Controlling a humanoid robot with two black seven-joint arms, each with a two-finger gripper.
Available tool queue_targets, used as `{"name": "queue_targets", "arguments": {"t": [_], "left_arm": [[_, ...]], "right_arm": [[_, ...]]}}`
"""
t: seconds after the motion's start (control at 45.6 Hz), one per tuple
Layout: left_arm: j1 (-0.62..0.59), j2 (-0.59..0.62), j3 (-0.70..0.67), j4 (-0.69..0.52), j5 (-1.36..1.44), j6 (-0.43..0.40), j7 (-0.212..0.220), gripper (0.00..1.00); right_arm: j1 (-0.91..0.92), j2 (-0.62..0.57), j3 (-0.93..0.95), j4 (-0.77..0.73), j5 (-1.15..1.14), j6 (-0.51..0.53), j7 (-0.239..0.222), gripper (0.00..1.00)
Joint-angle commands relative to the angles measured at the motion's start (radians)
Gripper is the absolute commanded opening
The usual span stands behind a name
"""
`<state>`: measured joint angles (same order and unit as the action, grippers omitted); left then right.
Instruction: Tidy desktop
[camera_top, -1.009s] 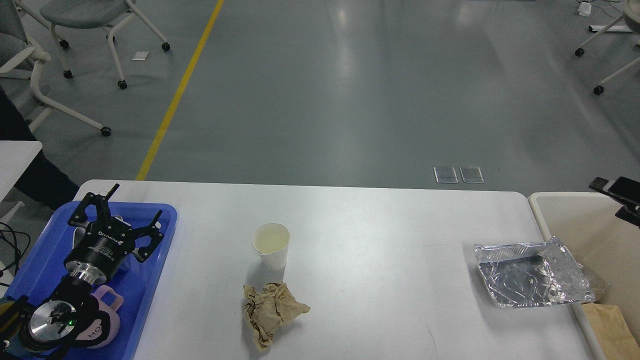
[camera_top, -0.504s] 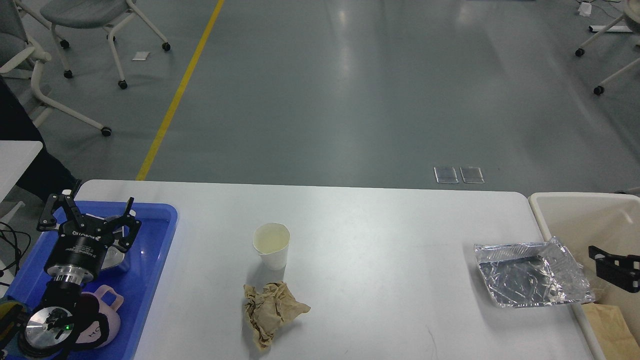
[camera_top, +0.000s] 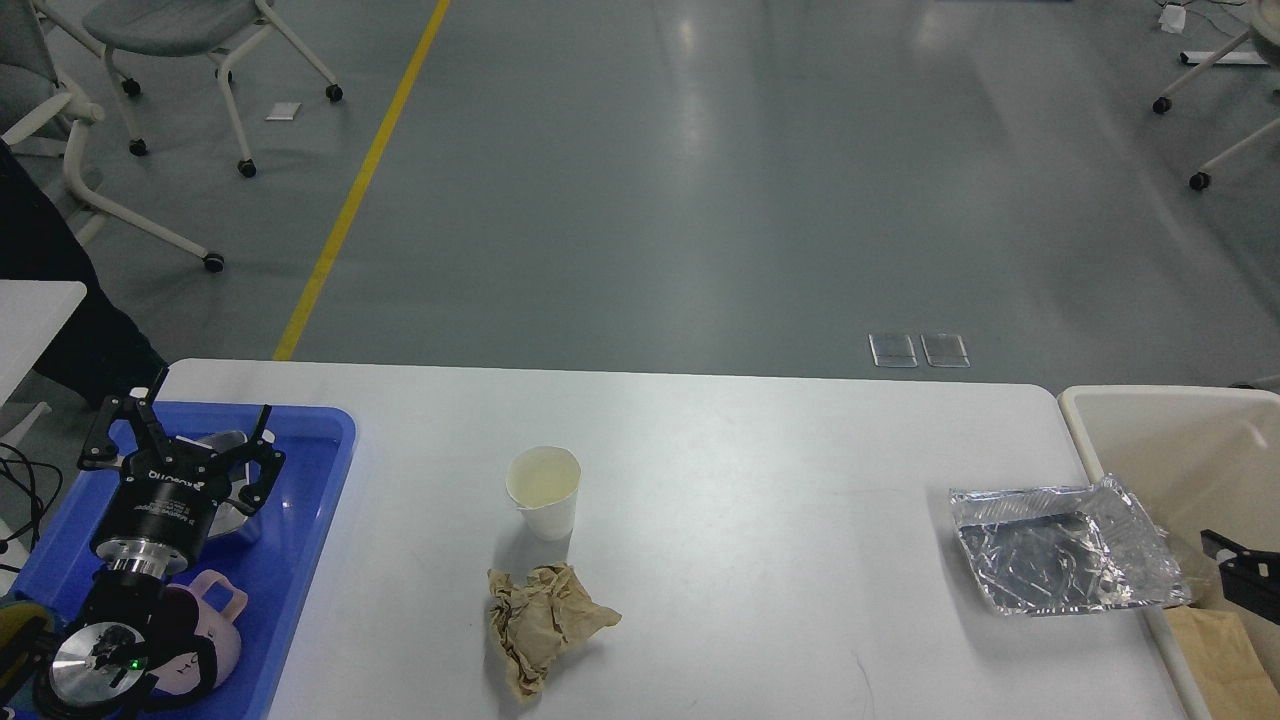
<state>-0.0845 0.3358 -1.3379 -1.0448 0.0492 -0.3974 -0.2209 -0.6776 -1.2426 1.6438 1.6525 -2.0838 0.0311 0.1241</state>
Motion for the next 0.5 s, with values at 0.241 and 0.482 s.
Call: {"name": "queue_targets", "arguments": {"t": [0.241, 0.482], "left_arm": [[0.005, 0.0, 0.0, 0.002, 0.008, 0.005, 0.0, 0.96], [0.008, 0.0, 0.003, 0.002, 0.008, 0.006, 0.0, 0.96]], "right_arm": [[-0.108, -0.147, -0.045, 0.003, -0.025, -0.017, 0.02, 1.0], [-0.108, -0.149, -0.059, 0.046, -0.022, -0.02, 0.025, 1.0]]}}
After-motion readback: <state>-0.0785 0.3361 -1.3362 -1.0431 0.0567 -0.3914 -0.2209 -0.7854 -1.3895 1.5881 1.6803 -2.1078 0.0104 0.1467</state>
